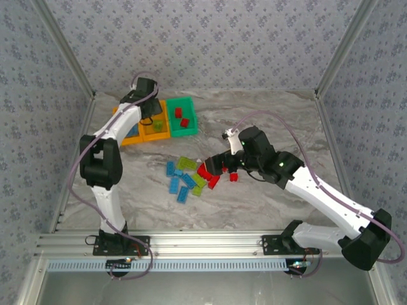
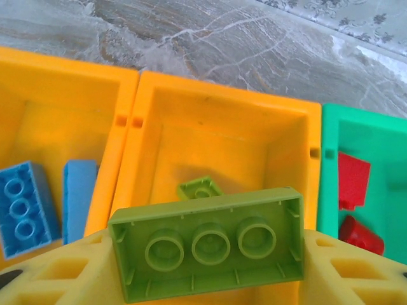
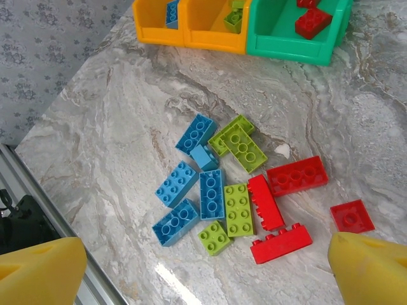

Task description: Sort the legos into containers by color

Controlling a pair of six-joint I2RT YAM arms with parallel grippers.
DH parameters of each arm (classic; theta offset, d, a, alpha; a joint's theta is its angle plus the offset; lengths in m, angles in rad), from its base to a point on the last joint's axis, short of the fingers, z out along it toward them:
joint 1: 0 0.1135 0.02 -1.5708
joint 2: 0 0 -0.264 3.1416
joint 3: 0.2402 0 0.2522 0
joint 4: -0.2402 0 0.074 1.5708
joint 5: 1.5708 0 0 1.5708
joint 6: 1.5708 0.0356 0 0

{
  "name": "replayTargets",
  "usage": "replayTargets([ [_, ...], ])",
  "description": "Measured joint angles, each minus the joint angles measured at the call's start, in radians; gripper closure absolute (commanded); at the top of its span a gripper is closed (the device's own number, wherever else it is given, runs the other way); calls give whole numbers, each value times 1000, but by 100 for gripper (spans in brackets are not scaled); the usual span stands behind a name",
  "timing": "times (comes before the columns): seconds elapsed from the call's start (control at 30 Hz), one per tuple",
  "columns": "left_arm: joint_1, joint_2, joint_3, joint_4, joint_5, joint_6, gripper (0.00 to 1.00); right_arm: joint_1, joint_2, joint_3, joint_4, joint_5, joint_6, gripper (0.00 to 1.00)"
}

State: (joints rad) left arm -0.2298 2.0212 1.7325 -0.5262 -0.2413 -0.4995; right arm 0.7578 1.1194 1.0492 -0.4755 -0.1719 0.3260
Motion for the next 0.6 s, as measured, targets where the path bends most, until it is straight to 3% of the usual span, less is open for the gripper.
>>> replayTargets([
  [0.1, 2, 56, 46, -19, -5, 16, 25, 0, -27, -5, -16, 10, 0, 0],
  [0.33, -1, 43, 38, -36, 20, 37, 23, 0, -48, -12, -21, 27, 0, 0],
  [0.47, -23, -93, -68, -30, 55, 40, 24, 0, -35, -23, -22, 65, 12, 0],
  [0.6, -118, -372, -257, 12, 117, 76, 24, -16, 19, -24, -29, 169, 53, 0],
])
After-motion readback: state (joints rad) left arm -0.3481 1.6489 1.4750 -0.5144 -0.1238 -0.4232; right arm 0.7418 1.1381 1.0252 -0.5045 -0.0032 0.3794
